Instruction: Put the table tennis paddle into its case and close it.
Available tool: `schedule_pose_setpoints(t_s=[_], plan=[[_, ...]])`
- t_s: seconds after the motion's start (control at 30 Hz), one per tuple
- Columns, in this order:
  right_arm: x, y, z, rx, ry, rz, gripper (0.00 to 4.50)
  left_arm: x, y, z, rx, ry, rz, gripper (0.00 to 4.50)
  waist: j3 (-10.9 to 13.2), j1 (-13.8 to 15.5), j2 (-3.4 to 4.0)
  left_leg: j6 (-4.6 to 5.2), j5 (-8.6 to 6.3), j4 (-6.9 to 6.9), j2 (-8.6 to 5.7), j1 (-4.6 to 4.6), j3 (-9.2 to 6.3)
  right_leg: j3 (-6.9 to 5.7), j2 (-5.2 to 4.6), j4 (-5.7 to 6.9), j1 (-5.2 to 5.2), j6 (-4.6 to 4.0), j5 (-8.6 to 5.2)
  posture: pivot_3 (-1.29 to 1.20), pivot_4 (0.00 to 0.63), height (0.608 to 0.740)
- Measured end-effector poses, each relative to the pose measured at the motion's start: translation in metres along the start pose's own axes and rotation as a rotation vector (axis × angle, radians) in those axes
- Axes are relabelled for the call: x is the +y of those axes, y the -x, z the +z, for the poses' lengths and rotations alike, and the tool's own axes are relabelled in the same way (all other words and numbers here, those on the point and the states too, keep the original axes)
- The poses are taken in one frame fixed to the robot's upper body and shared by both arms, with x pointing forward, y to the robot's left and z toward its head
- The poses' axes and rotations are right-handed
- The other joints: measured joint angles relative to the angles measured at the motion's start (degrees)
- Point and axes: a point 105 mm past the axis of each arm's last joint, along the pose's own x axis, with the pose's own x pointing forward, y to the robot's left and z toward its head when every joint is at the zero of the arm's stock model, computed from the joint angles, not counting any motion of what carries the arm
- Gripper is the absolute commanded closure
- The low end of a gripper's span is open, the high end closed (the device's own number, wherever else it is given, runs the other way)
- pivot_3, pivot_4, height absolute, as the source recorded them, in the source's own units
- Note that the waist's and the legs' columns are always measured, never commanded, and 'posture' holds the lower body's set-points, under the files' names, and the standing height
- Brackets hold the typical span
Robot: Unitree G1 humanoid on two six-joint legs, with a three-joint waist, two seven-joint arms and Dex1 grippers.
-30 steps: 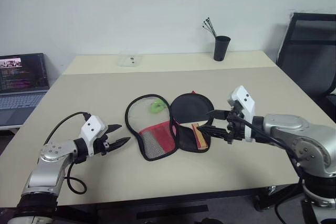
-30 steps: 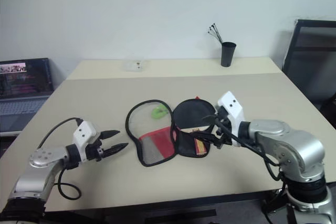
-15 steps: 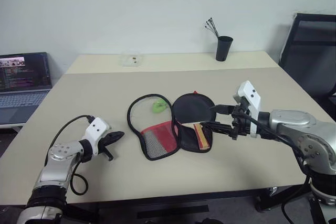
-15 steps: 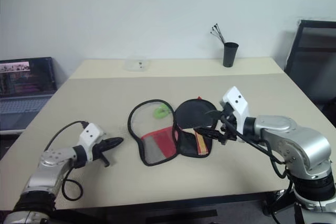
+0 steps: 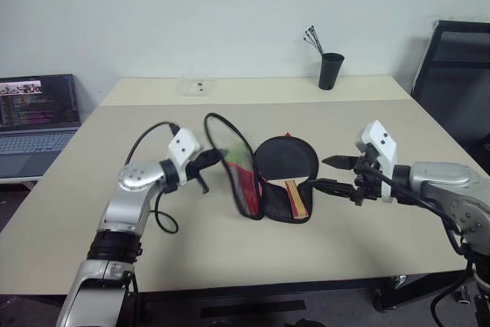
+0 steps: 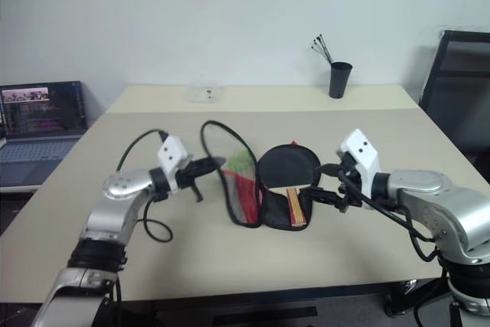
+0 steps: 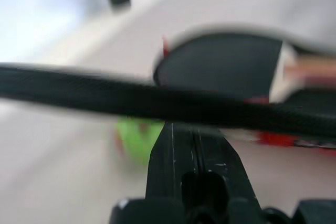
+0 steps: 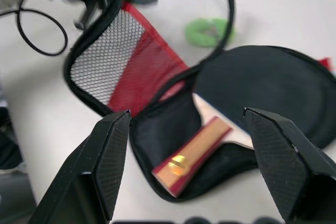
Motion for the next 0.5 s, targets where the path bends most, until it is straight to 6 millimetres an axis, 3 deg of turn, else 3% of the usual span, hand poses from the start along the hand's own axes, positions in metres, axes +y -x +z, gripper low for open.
schedule_pose_setpoints(t_s=[0.1,0.23,0.5], plan=[[-0.004,0.004,-0.003,0.007,-0.005,-0.019,0.74,-0.018,-0.025,0.008,-0.054,0.028,-0.07,4.47,0.0,0.1,0.0,0.0,0.0,0.02,-0.04,-0.01,-0.03,-0.02,0.06,0.0,0.01,0.0,0.0,0.0,0.15,0.74],[-0.006,0.007,-0.005,0.012,-0.011,-0.032,0.74,-0.046,-0.052,-0.002,-0.057,0.078,-0.157,4.47,0.0,-0.1,-0.04,0.0,0.0,0.04,-0.03,0.0,-0.02,0.02,0.11,0.01,0.0,0.0,0.01,0.0,0.15,0.74],[-0.007,0.009,-0.01,0.02,-0.024,-0.045,0.74,-0.056,-0.074,-0.02,-0.026,0.096,-0.19,4.47,0.0,-0.1,-0.05,0.0,0.0,0.05,0.02,0.0,-0.04,0.0,0.21,0.01,0.01,0.0,0.01,0.0,0.15,0.74]])
